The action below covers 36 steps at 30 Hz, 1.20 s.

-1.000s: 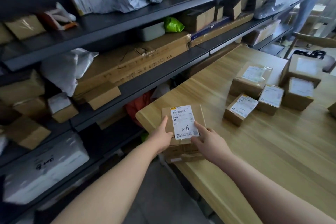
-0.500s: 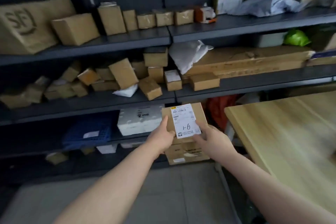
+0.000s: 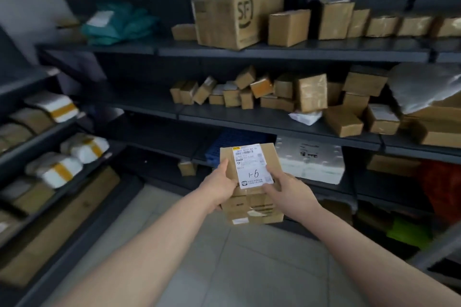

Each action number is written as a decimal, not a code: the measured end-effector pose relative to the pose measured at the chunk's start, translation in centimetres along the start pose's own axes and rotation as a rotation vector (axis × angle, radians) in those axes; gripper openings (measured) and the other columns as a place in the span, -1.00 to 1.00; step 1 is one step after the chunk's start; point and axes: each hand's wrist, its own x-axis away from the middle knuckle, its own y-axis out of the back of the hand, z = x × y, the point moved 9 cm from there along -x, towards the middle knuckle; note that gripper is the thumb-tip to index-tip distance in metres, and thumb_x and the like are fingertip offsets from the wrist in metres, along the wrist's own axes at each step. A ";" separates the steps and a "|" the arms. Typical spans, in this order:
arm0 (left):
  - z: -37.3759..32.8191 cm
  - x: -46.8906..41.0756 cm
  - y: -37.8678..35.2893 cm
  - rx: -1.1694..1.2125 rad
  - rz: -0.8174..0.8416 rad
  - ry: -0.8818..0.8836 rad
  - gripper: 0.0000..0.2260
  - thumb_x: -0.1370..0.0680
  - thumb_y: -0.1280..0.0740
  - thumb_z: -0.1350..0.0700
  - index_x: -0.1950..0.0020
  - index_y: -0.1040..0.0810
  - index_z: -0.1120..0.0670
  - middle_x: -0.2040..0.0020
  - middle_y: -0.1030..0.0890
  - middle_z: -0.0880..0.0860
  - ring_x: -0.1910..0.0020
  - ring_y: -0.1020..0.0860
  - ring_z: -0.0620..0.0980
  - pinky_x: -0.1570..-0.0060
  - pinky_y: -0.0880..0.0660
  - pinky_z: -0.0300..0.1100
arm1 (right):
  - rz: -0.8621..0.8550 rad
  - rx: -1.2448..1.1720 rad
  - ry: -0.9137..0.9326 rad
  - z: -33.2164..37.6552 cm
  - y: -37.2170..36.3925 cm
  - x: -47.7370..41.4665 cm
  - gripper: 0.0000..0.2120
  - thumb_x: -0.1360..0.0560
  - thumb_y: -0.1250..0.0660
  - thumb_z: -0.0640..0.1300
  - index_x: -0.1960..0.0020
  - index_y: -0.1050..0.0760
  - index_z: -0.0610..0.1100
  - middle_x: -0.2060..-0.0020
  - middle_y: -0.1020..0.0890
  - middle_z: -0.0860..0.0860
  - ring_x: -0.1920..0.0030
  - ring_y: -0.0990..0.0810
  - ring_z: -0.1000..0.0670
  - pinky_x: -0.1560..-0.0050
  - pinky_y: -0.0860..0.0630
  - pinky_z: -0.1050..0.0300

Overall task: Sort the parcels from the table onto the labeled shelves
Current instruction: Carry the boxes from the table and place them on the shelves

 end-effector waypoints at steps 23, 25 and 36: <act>15.7 -1.5 32.0 0.214 -0.665 0.442 -0.34 -0.58 -0.23 -0.07 -0.54 0.12 -0.29 -0.25 -0.51 0.07 -0.06 -0.56 0.11 -0.02 -0.59 0.08 | 0.410 -0.194 0.657 36.1 -15.9 -18.5 -0.47 -0.54 -0.23 0.12 -0.48 -0.21 0.19 -0.33 -0.47 0.12 -0.21 -0.50 0.02 -0.04 -0.51 0.07; 16.1 -1.5 33.9 0.195 -0.718 0.473 -0.36 -0.60 -0.21 -0.04 -0.56 0.09 -0.23 -0.31 -0.49 0.10 -0.11 -0.55 0.12 -0.07 -0.57 0.08 | 0.432 -0.179 0.710 38.6 -16.7 -19.6 -0.47 -0.54 -0.23 0.12 -0.48 -0.21 0.17 -0.34 -0.46 0.11 -0.24 -0.49 0.01 -0.06 -0.49 0.08; 23.5 1.0 44.6 0.181 -0.937 0.559 -0.41 -0.61 -0.20 0.03 -0.58 0.00 -0.15 -0.28 -0.54 0.07 0.02 -0.60 0.04 -0.03 -0.59 0.04 | 0.518 -0.161 0.924 53.8 -24.2 -19.9 -0.47 -0.53 -0.23 0.15 -0.47 -0.23 0.18 -0.34 -0.48 0.11 -0.26 -0.48 -0.03 -0.05 -0.45 0.11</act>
